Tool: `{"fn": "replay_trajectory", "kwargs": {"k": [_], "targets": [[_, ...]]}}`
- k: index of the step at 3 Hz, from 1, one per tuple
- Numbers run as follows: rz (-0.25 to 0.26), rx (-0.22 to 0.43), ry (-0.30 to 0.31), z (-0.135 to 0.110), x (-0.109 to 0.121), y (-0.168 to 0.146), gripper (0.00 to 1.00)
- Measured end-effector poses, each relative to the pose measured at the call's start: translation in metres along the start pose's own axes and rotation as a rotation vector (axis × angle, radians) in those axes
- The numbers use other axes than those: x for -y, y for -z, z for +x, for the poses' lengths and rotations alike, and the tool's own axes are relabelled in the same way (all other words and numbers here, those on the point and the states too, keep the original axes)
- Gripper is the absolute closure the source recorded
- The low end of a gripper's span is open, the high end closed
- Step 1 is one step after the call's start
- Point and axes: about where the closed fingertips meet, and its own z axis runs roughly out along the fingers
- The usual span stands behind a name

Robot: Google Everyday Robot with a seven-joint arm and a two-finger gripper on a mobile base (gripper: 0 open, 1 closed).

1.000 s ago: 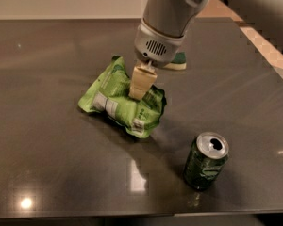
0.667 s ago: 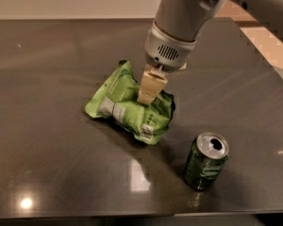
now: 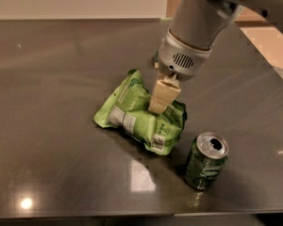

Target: Move green rice chip bag near green can

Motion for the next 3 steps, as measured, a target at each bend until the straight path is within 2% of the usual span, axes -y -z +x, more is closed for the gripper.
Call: {"fn": "replay_trajectory", "kwargs": {"k": [1, 2, 3], "targets": [[-0.024, -0.007, -0.019, 0.014, -0.006, -0.002, 0.6], [-0.025, 0.005, -0.034, 0.025, -0.01, -0.004, 0.36], [-0.017, 0.01, -0.031, 0.022, -0.009, -0.004, 0.13]]}}
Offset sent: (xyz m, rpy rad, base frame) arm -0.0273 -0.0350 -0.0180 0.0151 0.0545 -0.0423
